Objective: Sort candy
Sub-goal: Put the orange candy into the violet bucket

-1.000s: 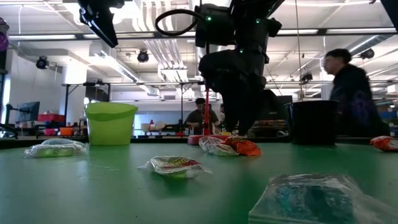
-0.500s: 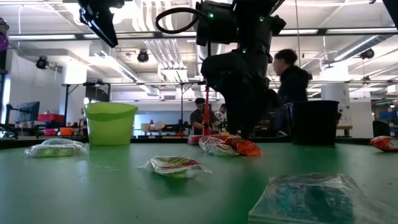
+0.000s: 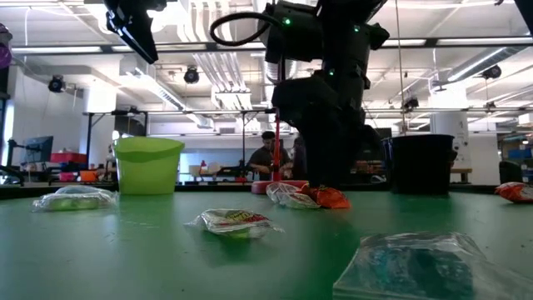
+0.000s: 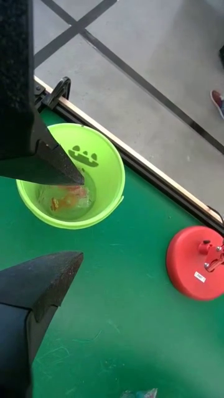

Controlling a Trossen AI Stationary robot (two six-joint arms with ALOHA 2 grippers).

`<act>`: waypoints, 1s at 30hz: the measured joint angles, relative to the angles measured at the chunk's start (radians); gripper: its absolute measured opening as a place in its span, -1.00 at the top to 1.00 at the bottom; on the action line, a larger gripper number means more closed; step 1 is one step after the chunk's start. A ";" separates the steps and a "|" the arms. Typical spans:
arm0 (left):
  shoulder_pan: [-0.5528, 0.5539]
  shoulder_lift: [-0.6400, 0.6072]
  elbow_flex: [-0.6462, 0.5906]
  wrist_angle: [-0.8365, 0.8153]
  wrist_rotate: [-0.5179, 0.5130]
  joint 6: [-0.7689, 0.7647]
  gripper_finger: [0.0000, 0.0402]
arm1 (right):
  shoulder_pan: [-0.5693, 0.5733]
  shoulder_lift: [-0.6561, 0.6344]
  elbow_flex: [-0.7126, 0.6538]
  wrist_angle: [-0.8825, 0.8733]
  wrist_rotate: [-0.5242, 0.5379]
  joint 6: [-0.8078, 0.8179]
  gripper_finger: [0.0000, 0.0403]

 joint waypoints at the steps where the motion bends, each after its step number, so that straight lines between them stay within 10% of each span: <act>1: 0.000 0.000 0.000 0.000 0.000 0.000 0.17 | 0.000 0.000 -0.006 0.001 0.001 0.000 0.14; 13: 0.000 0.000 0.000 0.020 0.000 0.000 0.17 | -0.001 0.000 -0.066 0.062 0.003 0.007 0.16; 30: 0.000 0.000 0.000 0.009 0.000 -0.018 0.17 | -0.001 -0.001 -0.072 0.067 -0.039 0.010 0.75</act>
